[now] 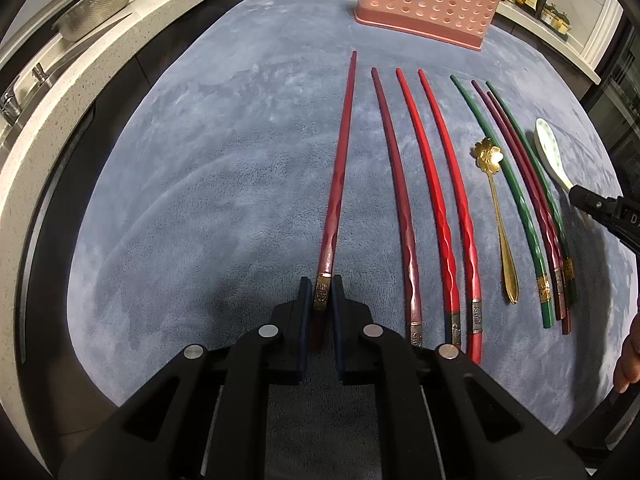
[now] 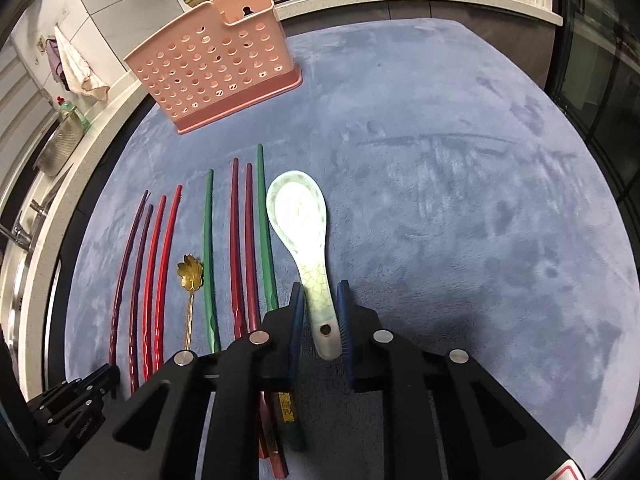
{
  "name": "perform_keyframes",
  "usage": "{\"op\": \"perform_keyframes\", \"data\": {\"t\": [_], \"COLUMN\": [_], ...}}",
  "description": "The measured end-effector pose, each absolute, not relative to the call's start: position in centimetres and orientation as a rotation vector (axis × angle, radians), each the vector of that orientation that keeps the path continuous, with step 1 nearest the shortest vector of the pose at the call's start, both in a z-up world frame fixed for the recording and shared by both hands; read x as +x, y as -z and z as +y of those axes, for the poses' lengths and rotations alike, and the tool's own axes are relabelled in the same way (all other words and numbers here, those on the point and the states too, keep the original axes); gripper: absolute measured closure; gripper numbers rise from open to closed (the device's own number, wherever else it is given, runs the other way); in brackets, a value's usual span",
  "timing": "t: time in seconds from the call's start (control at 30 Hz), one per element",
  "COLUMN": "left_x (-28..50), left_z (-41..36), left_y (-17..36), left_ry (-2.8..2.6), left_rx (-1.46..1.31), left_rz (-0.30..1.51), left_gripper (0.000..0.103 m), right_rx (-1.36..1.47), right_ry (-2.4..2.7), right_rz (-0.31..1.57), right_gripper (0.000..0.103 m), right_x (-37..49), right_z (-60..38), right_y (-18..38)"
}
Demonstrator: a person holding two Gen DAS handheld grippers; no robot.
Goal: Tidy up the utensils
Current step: 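Grasp a dark-red chopstick with the left tool while the right tool grasps the white spoon, then lift the chopstick and white spoon and carry both toward the pink caddy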
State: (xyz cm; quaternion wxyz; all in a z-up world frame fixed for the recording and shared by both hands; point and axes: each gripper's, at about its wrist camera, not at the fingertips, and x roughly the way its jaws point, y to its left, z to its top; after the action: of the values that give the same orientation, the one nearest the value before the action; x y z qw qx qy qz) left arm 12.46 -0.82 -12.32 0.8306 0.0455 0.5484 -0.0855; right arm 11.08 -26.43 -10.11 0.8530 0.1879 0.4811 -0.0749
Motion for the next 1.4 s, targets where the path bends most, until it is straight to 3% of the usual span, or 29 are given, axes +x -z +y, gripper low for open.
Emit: {"op": "perform_keyframes", "data": {"t": [0.57,0.93,1.4], "left_x": [11.6,12.5,19.8], "left_z": [0.3,1.4,0.7], "left_y": [9.9,2.0,-9.6], "left_ry": [0.219,0.227,0.205], "left_rx": [0.027,0.013,0.027], "left_rz": [1.126,0.941,0.651], "left_gripper": [0.095,0.096,0.096], "right_rx": [0.362,0.349,0.308], "right_ry": [0.165,0.184,0.177], "right_rz": [0.925,0.850,0.720], "right_gripper": [0.092,0.096,0.096], "right_x": [9.2,8.3,12.0], "right_z": [-26.2,-26.8,-28.4], "right_y": [7.0,3.0,-3.0]}}
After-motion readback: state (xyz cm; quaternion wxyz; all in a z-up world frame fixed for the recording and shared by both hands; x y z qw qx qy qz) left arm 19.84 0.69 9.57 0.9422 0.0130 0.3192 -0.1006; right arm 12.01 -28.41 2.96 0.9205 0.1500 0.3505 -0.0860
